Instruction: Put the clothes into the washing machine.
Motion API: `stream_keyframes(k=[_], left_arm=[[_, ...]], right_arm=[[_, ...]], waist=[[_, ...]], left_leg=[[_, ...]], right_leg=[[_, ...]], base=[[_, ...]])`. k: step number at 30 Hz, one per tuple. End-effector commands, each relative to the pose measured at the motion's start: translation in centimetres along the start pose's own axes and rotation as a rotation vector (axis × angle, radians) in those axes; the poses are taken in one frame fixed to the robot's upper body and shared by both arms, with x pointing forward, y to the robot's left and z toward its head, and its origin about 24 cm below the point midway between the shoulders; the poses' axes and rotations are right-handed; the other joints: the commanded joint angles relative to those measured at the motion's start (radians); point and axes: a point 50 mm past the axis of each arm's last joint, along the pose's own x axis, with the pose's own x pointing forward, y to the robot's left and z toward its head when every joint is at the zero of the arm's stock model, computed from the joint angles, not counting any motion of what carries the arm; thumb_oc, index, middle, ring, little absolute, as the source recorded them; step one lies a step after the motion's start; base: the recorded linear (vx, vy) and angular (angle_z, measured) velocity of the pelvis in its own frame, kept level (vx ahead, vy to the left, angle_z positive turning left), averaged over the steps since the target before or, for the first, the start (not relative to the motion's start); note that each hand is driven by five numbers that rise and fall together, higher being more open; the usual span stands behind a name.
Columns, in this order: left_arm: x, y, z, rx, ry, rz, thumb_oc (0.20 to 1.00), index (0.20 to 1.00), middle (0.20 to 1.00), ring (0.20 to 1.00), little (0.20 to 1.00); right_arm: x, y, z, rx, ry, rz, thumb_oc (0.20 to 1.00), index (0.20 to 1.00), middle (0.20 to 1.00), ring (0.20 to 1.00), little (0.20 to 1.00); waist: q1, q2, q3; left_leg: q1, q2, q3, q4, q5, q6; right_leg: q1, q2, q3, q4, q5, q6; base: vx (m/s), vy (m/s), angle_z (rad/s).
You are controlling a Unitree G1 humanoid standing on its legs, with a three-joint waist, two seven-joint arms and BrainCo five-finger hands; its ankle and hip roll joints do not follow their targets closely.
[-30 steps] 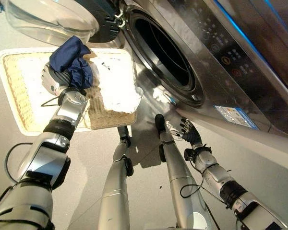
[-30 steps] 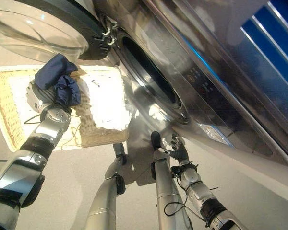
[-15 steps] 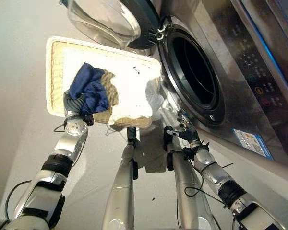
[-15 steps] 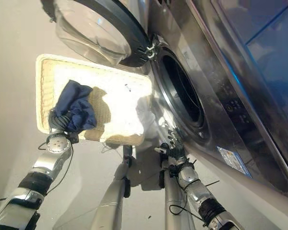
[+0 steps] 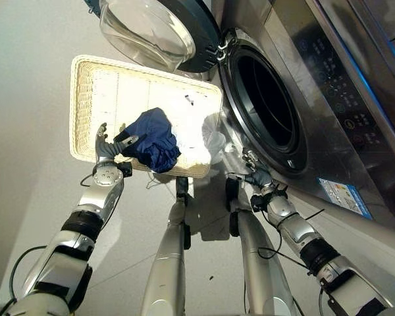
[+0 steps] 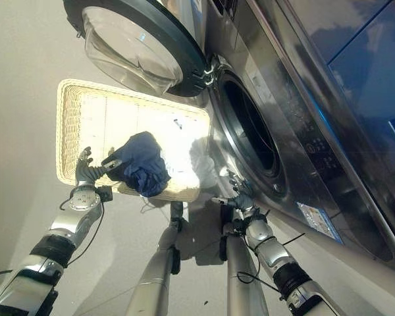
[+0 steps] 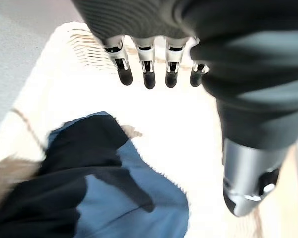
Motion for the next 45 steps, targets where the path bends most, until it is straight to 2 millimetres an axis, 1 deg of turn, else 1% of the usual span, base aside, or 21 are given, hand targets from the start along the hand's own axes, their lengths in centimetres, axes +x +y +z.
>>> stream_keyframes(k=[1,4,5,11,13,17,19,20,21,23,25,26,27,28,29,30,32,37,42,44,45], left_arm=[[1.1,0.2,3.0,-0.102,-0.087,0.162,1.000,1.000,1.000,1.000,1.000],[2.2,0.3,5.2,0.019,-0.117,0.262,1.000,1.000,1.000,1.000,1.000],[2.4,0.3,5.3,0.035,-0.116,0.267,1.000,1.000,1.000,1.000,1.000],[4.0,1.2,5.9,0.485,-0.104,0.269,1.000,1.000,1.000,1.000,1.000],[4.4,1.8,5.3,0.709,-0.046,0.224,1.000,1.000,1.000,1.000,1.000],[4.6,2.4,3.1,0.927,0.090,0.104,1.000,1.000,1.000,1.000,1.000],[4.5,2.4,2.5,0.967,0.124,0.072,1.000,1.000,1.000,1.000,1.000],[4.2,2.5,1.3,1.025,0.178,0.023,1.000,1.000,1.000,1.000,1.000],[4.0,2.4,0.8,1.037,0.199,0.003,1.000,1.000,1.000,1.000,1.000],[3.7,2.5,-0.2,1.056,0.242,-0.045,0.909,0.909,0.909,0.909,0.909],[3.5,2.5,-0.9,1.073,0.268,-0.076,0.862,0.862,0.862,0.862,0.862],[3.4,2.4,-1.3,1.082,0.285,-0.091,0.784,0.784,0.784,0.784,0.784],[3.4,2.4,-1.3,1.082,0.285,-0.091,0.784,0.784,0.784,0.784,0.784],[3.3,2.4,-1.4,1.089,0.295,-0.098,0.746,0.746,0.746,0.746,0.746],[2.7,3.0,-3.1,1.164,0.365,-0.150,0.555,0.555,0.555,0.555,0.555],[2.7,3.0,-3.2,1.175,0.365,-0.157,0.526,0.526,0.526,0.526,0.526],[2.5,2.9,-3.3,1.182,0.342,-0.162,0.200,0.200,0.200,0.200,0.200],[2.6,1.8,-2.1,1.047,0.192,-0.093,0.200,0.200,0.200,0.200,0.200],[3.0,0.8,0.9,0.834,0.000,0.023,0.200,0.200,0.200,0.200,0.200],[3.1,0.6,3.3,0.643,-0.112,0.087,0.200,0.200,0.200,0.200,0.200],[3.0,0.7,3.6,0.601,-0.135,0.105,0.200,0.200,0.200,0.200,0.200]], right_arm=[[-0.4,1.2,0.4,0.042,-0.023,0.037,1.000,1.000,1.000,1.000,1.000],[-0.4,1.7,0.4,0.055,-0.023,0.051,1.000,1.000,1.000,1.000,1.000],[-0.3,1.7,0.5,0.056,-0.024,0.052,1.000,1.000,1.000,1.000,1.000],[0.0,1.8,1.1,0.088,-0.041,0.056,1.000,1.000,1.000,1.000,1.000],[0.2,1.5,1.4,0.084,-0.048,0.056,1.000,1.000,1.000,1.000,1.000],[0.3,0.9,1.3,0.069,-0.048,0.052,1.000,1.000,1.000,1.000,1.000],[0.4,0.7,1.4,0.062,-0.048,0.050,1.000,1.000,1.000,1.000,1.000],[0.5,0.4,1.4,0.049,-0.045,0.046,1.000,1.000,1.000,1.000,1.000],[0.6,0.4,1.4,0.046,-0.045,0.044,1.000,1.000,1.000,1.000,1.000],[0.6,0.1,1.5,0.041,-0.042,0.043,1.000,1.000,1.000,1.000,1.000],[0.5,0.1,1.5,0.038,-0.041,0.044,1.000,1.000,1.000,1.000,1.000],[0.5,0.0,1.4,0.037,-0.040,0.043,1.000,1.000,1.000,1.000,1.000],[0.5,0.0,1.4,0.037,-0.040,0.043,1.000,1.000,1.000,1.000,1.000],[0.5,0.0,1.4,0.035,-0.040,0.043,1.000,1.000,1.000,1.000,1.000],[0.5,-0.4,1.4,0.027,-0.038,0.040,1.000,1.000,1.000,1.000,1.000],[0.5,-0.5,1.4,0.027,-0.037,0.040,1.000,1.000,1.000,1.000,1.000],[0.5,-0.6,1.4,0.024,-0.033,0.040,1.000,1.000,1.000,1.000,1.000],[0.4,-0.5,1.3,0.023,-0.027,0.038,1.000,1.000,1.000,1.000,1.000],[0.1,-0.1,0.7,0.033,-0.014,0.035,1.000,1.000,1.000,1.000,1.000],[-0.4,0.2,0.2,0.042,-0.009,0.028,1.000,1.000,1.000,1.000,1.000],[-0.7,0.4,-0.2,0.047,-0.001,0.026,1.000,1.000,1.000,1.000,1.000]], waist=[[-0.045,-0.005,-0.016],[-0.069,-0.032,-0.016],[-0.070,-0.035,-0.016],[-0.093,-0.058,-0.016],[-0.103,-0.053,-0.016],[-0.110,-0.040,-0.016],[-0.112,-0.035,-0.016],[-0.114,-0.025,-0.016],[-0.115,-0.022,-0.016],[-0.115,-0.017,-0.016],[-0.116,-0.015,-0.016],[-0.116,-0.014,-0.016],[-0.116,-0.014,-0.016],[-0.116,-0.013,-0.016],[-0.114,-0.006,-0.016],[-0.113,-0.006,-0.016],[-0.112,-0.003,-0.016],[-0.109,-0.001,-0.016],[-0.097,-0.004,-0.016],[-0.086,-0.006,-0.016],[-0.080,-0.005,-0.016]], left_leg=[[-0.020,-0.090,0.089,0.125,-0.108,0.038],[-0.050,-0.088,0.099,0.151,-0.117,0.035],[-0.054,-0.088,0.100,0.155,-0.119,0.035],[-0.091,-0.084,0.110,0.185,-0.132,0.033],[-0.103,-0.084,0.117,0.189,-0.133,0.034],[-0.109,-0.085,0.125,0.190,-0.137,0.034],[-0.113,-0.087,0.126,0.192,-0.137,0.033],[-0.118,-0.089,0.130,0.190,-0.135,0.034],[-0.119,-0.089,0.131,0.189,-0.135,0.034],[-0.118,-0.089,0.133,0.186,-0.132,0.032],[-0.117,-0.089,0.134,0.183,-0.131,0.031],[-0.118,-0.090,0.134,0.181,-0.129,0.031],[-0.118,-0.090,0.134,0.181,-0.129,0.031],[-0.118,-0.091,0.134,0.181,-0.129,0.031],[-0.117,-0.090,0.137,0.175,-0.123,0.029],[-0.115,-0.090,0.137,0.174,-0.123,0.029],[-0.112,-0.087,0.137,0.172,-0.121,0.027],[-0.107,-0.083,0.138,0.164,-0.115,0.026],[-0.095,-0.077,0.134,0.145,-0.109,0.027],[-0.085,-0.077,0.127,0.129,-0.099,0.028],[-0.071,-0.076,0.123,0.125,-0.106,0.029]], right_leg=[[0.040,0.046,0.049,-0.222,0.141,0.056],[0.010,0.053,0.066,-0.219,0.150,0.053],[0.005,0.053,0.068,-0.218,0.151,0.053],[-0.036,0.062,0.093,-0.214,0.163,0.052],[-0.052,0.063,0.100,-0.216,0.169,0.054],[-0.060,0.063,0.104,-0.216,0.168,0.056],[-0.064,0.061,0.104,-0.217,0.170,0.056],[-0.070,0.060,0.104,-0.219,0.171,0.057],[-0.070,0.059,0.104,-0.219,0.171,0.057],[-0.067,0.058,0.103,-0.222,0.170,0.058],[-0.065,0.058,0.102,-0.223,0.168,0.058],[-0.064,0.058,0.102,-0.225,0.168,0.057],[-0.064,0.058,0.102,-0.225,0.168,0.057],[-0.064,0.058,0.102,-0.225,0.169,0.057],[-0.059,0.056,0.098,-0.228,0.168,0.057],[-0.058,0.056,0.098,-0.229,0.167,0.056],[-0.052,0.054,0.098,-0.228,0.163,0.056],[-0.045,0.055,0.095,-0.229,0.159,0.055],[-0.032,0.058,0.090,-0.236,0.155,0.054],[-0.025,0.057,0.084,-0.242,0.160,0.054],[-0.012,0.058,0.080,-0.242,0.152,0.054]], base=[[0.00,0.000,0.00],[0.00,0.000,0.00],[0.00,0.000,0.00],[0.01,0.026,-0.07],[0.01,0.081,-0.12],[0.01,0.058,-0.16],[0.00,0.051,-0.02],[0.01,0.064,0.00],[0.00,0.062,-0.04],[0.00,0.023,-0.05],[0.00,0.000,0.00],[0.00,0.000,0.00],[0.00,0.000,0.00],[0.00,0.000,0.00],[0.00,0.000,0.00],[-0.01,0.032,-0.01],[0.00,0.000,0.00],[0.00,0.000,0.00],[0.00,-0.048,-0.01],[0.00,-0.115,0.02],[0.00,-0.109,0.02]])
